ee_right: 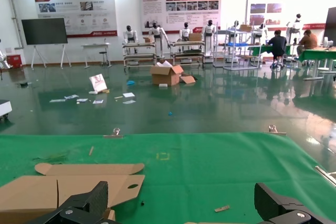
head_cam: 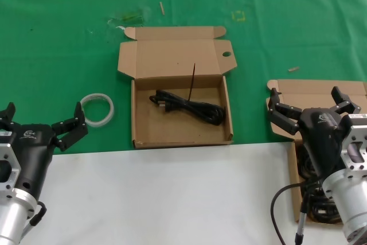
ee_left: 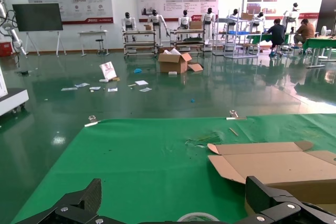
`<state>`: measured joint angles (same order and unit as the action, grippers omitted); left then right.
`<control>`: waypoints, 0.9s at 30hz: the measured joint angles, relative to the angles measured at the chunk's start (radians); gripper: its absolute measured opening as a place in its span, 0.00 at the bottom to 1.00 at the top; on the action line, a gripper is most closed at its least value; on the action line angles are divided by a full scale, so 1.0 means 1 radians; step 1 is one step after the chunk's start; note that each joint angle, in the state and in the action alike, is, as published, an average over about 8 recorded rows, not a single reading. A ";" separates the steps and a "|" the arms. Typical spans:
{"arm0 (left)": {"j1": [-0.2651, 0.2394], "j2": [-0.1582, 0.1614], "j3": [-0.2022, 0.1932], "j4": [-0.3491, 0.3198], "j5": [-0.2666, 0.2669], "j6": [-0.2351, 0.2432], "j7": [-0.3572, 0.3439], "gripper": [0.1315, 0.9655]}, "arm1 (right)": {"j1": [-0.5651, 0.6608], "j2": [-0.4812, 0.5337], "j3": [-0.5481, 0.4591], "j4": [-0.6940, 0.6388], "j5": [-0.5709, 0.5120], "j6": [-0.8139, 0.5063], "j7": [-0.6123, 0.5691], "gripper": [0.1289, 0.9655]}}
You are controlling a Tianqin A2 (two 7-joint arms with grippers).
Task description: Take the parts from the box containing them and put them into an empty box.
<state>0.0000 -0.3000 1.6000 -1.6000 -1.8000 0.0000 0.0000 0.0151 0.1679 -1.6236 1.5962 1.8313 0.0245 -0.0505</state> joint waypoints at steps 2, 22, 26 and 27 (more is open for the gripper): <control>0.000 0.000 0.000 0.000 0.000 0.000 0.000 1.00 | 0.000 0.000 0.000 0.000 0.000 0.000 0.000 1.00; 0.000 0.000 0.000 0.000 0.000 0.000 0.000 1.00 | 0.000 0.000 0.000 0.000 0.000 0.000 0.000 1.00; 0.000 0.000 0.000 0.000 0.000 0.000 0.000 1.00 | 0.000 0.000 0.000 0.000 0.000 0.000 0.000 1.00; 0.000 0.000 0.000 0.000 0.000 0.000 0.000 1.00 | 0.000 0.000 0.000 0.000 0.000 0.000 0.000 1.00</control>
<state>0.0000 -0.3000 1.6000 -1.6000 -1.8000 0.0000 0.0000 0.0151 0.1679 -1.6236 1.5962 1.8313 0.0245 -0.0505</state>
